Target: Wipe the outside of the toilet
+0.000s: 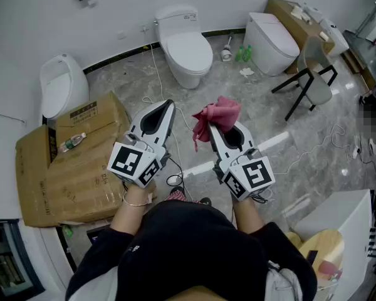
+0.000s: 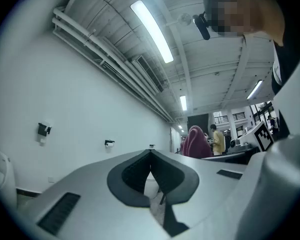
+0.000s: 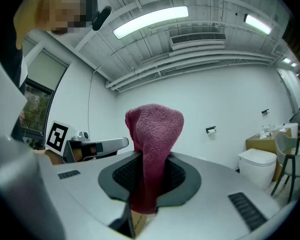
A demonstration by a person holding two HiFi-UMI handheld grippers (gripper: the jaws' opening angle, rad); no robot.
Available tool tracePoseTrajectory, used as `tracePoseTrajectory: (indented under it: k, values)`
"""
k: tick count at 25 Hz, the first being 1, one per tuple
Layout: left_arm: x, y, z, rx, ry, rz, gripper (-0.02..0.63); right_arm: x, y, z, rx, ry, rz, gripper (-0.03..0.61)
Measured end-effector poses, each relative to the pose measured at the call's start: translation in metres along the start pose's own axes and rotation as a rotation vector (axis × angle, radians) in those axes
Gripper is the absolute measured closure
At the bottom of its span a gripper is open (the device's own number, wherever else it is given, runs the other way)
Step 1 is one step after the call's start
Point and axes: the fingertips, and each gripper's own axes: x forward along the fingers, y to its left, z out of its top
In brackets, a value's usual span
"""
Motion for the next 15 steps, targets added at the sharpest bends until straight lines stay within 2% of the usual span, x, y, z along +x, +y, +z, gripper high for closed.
tracePoseTrajectory:
  k: [15]
  values:
    - [0.001, -0.03, 0.01, 0.019, -0.004, 0.001, 0.609, -0.032, -0.011, 0.006, 0.02, -0.029, 0.023, 0.491]
